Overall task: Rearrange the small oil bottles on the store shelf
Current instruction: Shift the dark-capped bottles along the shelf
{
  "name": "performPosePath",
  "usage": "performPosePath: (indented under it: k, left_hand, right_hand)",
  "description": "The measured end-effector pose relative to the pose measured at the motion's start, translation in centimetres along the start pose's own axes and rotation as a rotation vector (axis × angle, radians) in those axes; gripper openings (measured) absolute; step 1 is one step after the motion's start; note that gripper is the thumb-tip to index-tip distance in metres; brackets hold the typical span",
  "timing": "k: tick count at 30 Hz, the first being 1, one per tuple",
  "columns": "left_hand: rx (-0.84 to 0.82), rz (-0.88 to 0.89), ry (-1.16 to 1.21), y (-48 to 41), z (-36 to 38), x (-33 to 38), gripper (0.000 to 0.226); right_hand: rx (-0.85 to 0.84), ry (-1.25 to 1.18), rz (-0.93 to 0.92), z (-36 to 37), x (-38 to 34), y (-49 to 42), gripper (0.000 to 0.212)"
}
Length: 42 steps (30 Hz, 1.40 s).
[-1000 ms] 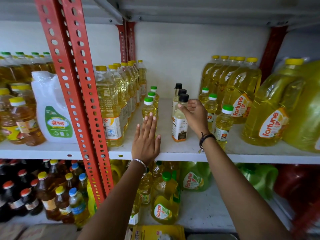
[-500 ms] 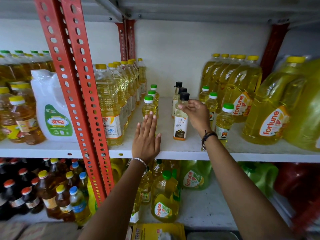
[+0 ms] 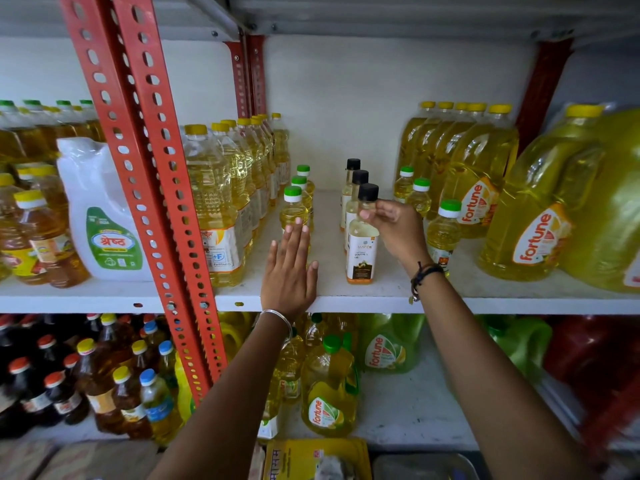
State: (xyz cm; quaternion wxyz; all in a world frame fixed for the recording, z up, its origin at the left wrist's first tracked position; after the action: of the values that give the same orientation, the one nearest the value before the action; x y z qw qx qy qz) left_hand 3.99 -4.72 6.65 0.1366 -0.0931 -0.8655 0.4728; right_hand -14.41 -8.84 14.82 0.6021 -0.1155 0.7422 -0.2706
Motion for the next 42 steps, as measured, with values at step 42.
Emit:
performPosePath:
  k: [42]
  left_hand:
    - [0.158, 0.001, -0.218, -0.8, -8.2, -6.2, 0.061]
  right_hand:
    - [0.225, -0.215, -0.211, 0.8, -6.3, 8.8, 0.024]
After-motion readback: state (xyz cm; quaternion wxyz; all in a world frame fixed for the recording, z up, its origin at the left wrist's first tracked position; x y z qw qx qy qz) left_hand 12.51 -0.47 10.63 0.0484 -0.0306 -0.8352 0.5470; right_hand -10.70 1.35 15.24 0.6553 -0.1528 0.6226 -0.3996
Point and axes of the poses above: each hand's wrist, its own y-axis away from the middle knuckle, its own z-axis out of the palm, x = y × z, the point moved 9 cm from there along -y, towards the middle knuckle, and after that the axes turned 9 degrees about x, right-handed, at the moved point
